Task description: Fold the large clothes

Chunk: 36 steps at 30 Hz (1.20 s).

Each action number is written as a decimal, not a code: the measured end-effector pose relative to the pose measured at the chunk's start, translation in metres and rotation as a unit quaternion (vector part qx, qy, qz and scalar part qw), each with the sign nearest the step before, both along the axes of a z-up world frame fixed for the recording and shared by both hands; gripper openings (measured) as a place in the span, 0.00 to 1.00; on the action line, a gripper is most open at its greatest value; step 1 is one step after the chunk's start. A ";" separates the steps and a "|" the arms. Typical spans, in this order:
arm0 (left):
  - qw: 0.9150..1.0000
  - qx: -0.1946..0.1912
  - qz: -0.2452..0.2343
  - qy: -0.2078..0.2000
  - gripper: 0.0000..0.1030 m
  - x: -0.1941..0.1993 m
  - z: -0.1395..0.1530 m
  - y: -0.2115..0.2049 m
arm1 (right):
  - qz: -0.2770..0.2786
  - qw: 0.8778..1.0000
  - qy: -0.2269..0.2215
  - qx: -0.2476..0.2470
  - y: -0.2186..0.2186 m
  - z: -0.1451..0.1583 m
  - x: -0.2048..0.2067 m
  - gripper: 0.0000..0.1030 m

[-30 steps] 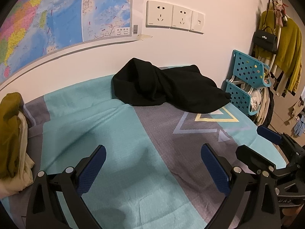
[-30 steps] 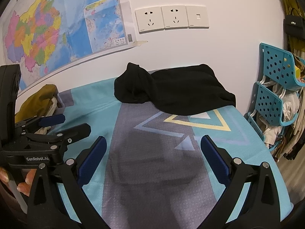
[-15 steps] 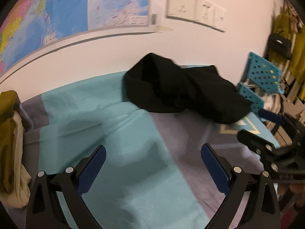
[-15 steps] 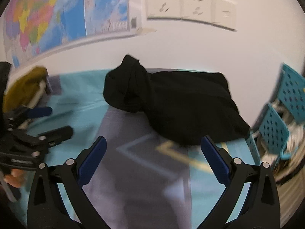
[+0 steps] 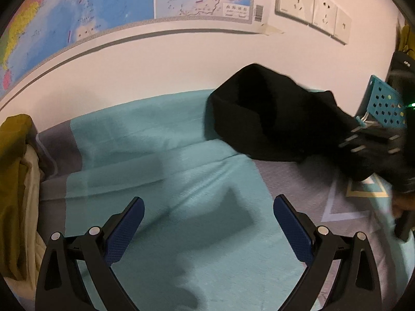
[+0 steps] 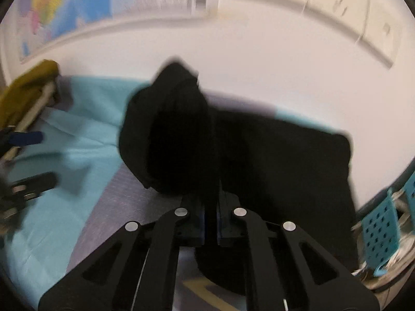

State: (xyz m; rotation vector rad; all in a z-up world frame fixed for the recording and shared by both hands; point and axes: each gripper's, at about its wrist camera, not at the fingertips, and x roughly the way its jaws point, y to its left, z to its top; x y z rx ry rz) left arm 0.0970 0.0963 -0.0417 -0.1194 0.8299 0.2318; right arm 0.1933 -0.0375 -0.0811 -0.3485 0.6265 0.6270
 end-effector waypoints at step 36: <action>0.957 0.042 -0.256 -0.130 0.93 0.047 0.003 -0.075 | -0.088 0.977 -0.102 0.167 -0.139 0.170 0.001 0.04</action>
